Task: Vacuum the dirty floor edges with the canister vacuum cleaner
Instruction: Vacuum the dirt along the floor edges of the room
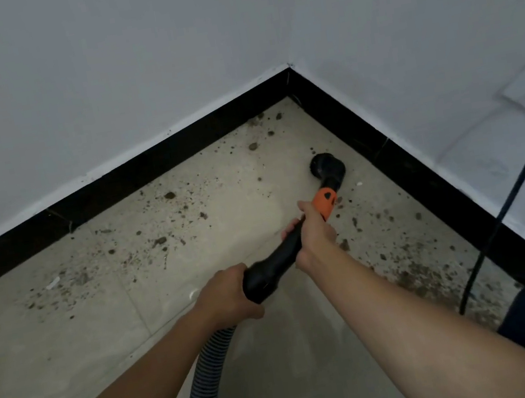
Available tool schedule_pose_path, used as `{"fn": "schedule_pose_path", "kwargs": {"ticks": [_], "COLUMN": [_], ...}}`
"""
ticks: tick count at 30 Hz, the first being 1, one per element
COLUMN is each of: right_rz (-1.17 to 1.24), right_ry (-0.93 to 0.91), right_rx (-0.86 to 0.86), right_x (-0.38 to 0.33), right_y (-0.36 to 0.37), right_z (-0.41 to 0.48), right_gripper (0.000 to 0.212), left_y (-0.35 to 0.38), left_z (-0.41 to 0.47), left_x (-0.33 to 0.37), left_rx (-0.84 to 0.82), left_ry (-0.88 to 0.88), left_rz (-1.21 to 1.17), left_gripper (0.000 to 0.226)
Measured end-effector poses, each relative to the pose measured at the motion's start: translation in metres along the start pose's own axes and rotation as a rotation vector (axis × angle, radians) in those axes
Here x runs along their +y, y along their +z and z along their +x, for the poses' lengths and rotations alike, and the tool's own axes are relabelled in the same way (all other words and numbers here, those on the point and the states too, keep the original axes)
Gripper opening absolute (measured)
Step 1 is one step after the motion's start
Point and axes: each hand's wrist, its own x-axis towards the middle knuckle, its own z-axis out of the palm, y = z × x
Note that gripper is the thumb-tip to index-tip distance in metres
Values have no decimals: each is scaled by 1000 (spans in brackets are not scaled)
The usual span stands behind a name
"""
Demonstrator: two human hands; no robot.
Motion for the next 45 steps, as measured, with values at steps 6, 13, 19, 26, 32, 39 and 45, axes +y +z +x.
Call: {"fn": "schedule_pose_path", "kwargs": {"ticks": [6,13,19,26,32,39,45], "right_rz": [-94,-195,-279,-364,-486,-297,-325], "right_ry": [18,-21,-57,-29,40,7,23], "right_rx": [-170,-237,-288,-312,-388,-326,-264], "right_x": [-20,-83,-110,-113,-77,-82,-71], "right_y": [27,51,89,102,106,79,65], "right_z": [18,54,74,66,47,49,50], "right_gripper": [25,24,33,36,21,17,13], "left_y": [-8,-18,-34,-34,-29,-29,-15], "left_z": [22,49,74,66,34,34,29], "left_x": [12,48,53,53,32,36,26], "left_rx": [43,145,231,227,177,169,142], "left_ry": [-54,42,47,26,-47,49,64], "left_rz": [-128,-386,-549,-536,-430,-370,-340], "left_gripper": [47,50,56,49,38,39,41]}}
